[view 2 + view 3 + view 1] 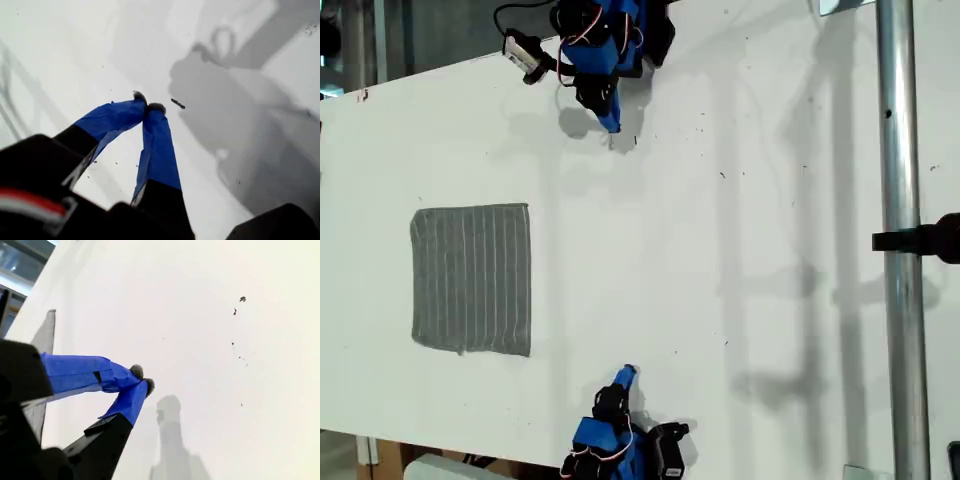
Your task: Grasp corners of a towel and fold twice.
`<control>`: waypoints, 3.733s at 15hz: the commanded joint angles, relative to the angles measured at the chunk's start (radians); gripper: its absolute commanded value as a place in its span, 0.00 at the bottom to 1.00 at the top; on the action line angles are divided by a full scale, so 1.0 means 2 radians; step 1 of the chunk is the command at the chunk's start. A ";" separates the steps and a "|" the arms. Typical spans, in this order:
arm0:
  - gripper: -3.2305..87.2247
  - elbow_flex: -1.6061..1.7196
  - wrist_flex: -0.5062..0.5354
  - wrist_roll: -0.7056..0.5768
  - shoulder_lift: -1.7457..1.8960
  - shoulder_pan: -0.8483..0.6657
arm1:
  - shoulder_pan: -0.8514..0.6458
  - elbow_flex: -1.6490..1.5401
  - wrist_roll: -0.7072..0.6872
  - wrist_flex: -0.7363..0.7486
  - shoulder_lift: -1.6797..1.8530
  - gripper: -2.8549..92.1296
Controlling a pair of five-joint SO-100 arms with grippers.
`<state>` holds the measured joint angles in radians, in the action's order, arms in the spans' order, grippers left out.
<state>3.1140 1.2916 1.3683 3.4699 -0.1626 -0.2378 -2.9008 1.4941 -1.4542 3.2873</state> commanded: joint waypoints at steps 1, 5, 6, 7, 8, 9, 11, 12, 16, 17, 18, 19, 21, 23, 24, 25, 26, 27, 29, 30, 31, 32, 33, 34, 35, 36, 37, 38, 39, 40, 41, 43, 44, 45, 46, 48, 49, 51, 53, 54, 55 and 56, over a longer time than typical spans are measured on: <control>0.01 0.003 0.000 0.005 0.003 -0.008 | 0.005 0.004 -0.004 -0.005 0.001 0.03; 0.01 0.003 0.001 0.010 0.002 -0.014 | 0.010 0.004 -0.004 -0.005 0.001 0.03; 0.00 0.003 0.001 0.015 0.002 -0.018 | 0.012 0.004 -0.003 -0.005 0.001 0.03; 0.00 0.003 0.001 0.018 0.002 -0.022 | 0.016 0.004 -0.002 -0.005 0.001 0.03; 0.00 0.003 0.001 0.021 0.002 -0.023 | 0.018 0.004 -0.002 -0.005 0.001 0.03; 0.00 0.003 0.001 0.025 0.002 -0.024 | 0.018 0.004 -0.002 -0.005 0.001 0.03; 0.00 0.003 0.001 0.035 0.002 -0.024 | 0.021 0.004 -0.005 -0.004 0.001 0.03; 0.00 0.003 0.001 0.040 0.002 -0.024 | 0.022 0.005 -0.002 -0.004 0.001 0.03; 0.00 -0.006 0.012 0.055 0.002 -0.030 | 0.024 0.006 -0.004 -0.002 0.001 0.03; 0.00 -0.012 0.017 0.056 0.002 -0.034 | 0.021 0.009 -0.005 -0.002 0.001 0.03; 0.00 -0.019 0.021 0.058 0.002 -0.038 | 0.021 0.015 -0.006 -0.002 0.000 0.03; 0.00 -0.026 0.023 0.057 0.002 -0.043 | 0.022 0.022 -0.006 -0.005 0.000 0.03; 0.00 -0.045 0.021 0.054 -0.013 -0.048 | 0.028 0.035 -0.007 -0.005 -0.006 0.03; 0.00 -0.081 -0.002 0.052 -0.078 -0.049 | 0.035 0.044 -0.008 0.002 -0.022 0.03; 0.00 -0.107 -0.026 0.047 -0.136 -0.050 | 0.036 0.053 -0.013 0.012 -0.043 0.03; 0.00 -0.137 -0.047 0.043 -0.193 -0.051 | 0.037 0.071 -0.021 0.026 -0.072 0.03; 0.00 -0.163 -0.062 0.037 -0.235 -0.053 | 0.034 0.097 -0.035 0.037 -0.109 0.03; 0.00 -0.183 -0.069 0.031 -0.258 -0.058 | 0.028 0.127 -0.051 0.043 -0.152 0.03; 0.00 -0.211 -0.074 0.016 -0.292 -0.074 | 0.011 0.203 -0.100 0.058 -0.273 0.03; 0.00 -0.225 -0.077 0.005 -0.311 -0.084 | -0.001 0.245 -0.127 0.071 -0.333 0.03; 0.00 -0.238 -0.083 -0.009 -0.326 -0.097 | -0.016 0.279 -0.153 0.084 -0.381 0.03; 0.00 -0.247 -0.090 -0.025 -0.333 -0.114 | -0.036 0.306 -0.182 0.096 -0.416 0.03; 0.00 -0.258 -0.094 -0.044 -0.343 -0.131 | -0.055 0.334 -0.207 0.109 -0.448 0.03; 0.00 -0.277 -0.094 -0.064 -0.364 -0.150 | -0.070 0.367 -0.230 0.120 -0.486 0.03; 0.00 -0.301 -0.094 -0.083 -0.392 -0.165 | -0.081 0.401 -0.247 0.123 -0.523 0.03; 0.00 -0.329 -0.095 -0.102 -0.423 -0.179 | -0.091 0.427 -0.260 0.131 -0.551 0.03; 0.00 -0.368 -0.087 -0.126 -0.457 -0.197 | -0.105 0.456 -0.275 0.131 -0.578 0.03; 0.00 -0.409 -0.079 -0.150 -0.492 -0.218 | -0.122 0.485 -0.294 0.129 -0.603 0.03; 0.00 -0.448 -0.072 -0.175 -0.520 -0.238 | -0.139 0.515 -0.311 0.127 -0.628 0.03; 0.00 -0.479 -0.069 -0.198 -0.548 -0.258 | -0.156 0.541 -0.327 0.130 -0.652 0.03; 0.00 -0.502 -0.069 -0.217 -0.572 -0.281 | -0.173 0.565 -0.341 0.139 -0.677 0.03; 0.00 -0.531 -0.090 -0.256 -0.611 -0.326 | -0.209 0.610 -0.368 0.164 -0.737 0.03; 0.00 -0.541 -0.110 -0.278 -0.634 -0.349 | -0.223 0.630 -0.380 0.185 -0.771 0.03; 0.00 -0.541 -0.140 -0.295 -0.657 -0.373 | -0.235 0.656 -0.390 0.199 -0.811 0.03; 0.00 -0.539 -0.175 -0.316 -0.683 -0.391 | -0.245 0.676 -0.400 0.220 -0.848 0.03; 0.00 -0.571 -0.217 -0.341 -0.767 -0.421 | -0.264 0.721 -0.416 0.254 -0.925 0.03; 0.00 -0.604 -0.223 -0.345 -0.821 -0.432 | -0.272 0.752 -0.422 0.262 -0.970 0.03; 0.00 -0.671 -0.234 -0.354 -0.904 -0.443 | -0.281 0.816 -0.436 0.273 -1.048 0.03; 0.00 -0.711 -0.248 -0.360 -0.947 -0.459 | -0.288 0.856 -0.439 0.291 -1.091 0.03; 0.00 -0.715 -0.257 -0.360 -0.953 -0.470 | -0.290 0.870 -0.441 0.301 -1.104 0.03; 0.00 -0.709 -0.273 -0.359 -0.953 -0.482 | -0.291 0.884 -0.444 0.311 -1.113 0.03; 0.00 -0.709 -0.287 -0.366 -0.957 -0.493 | -0.289 0.897 -0.452 0.326 -1.118 0.03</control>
<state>1.7472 0.7547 0.6458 1.5478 -1.1152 -0.8069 -1.1950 0.6090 -0.8391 1.0324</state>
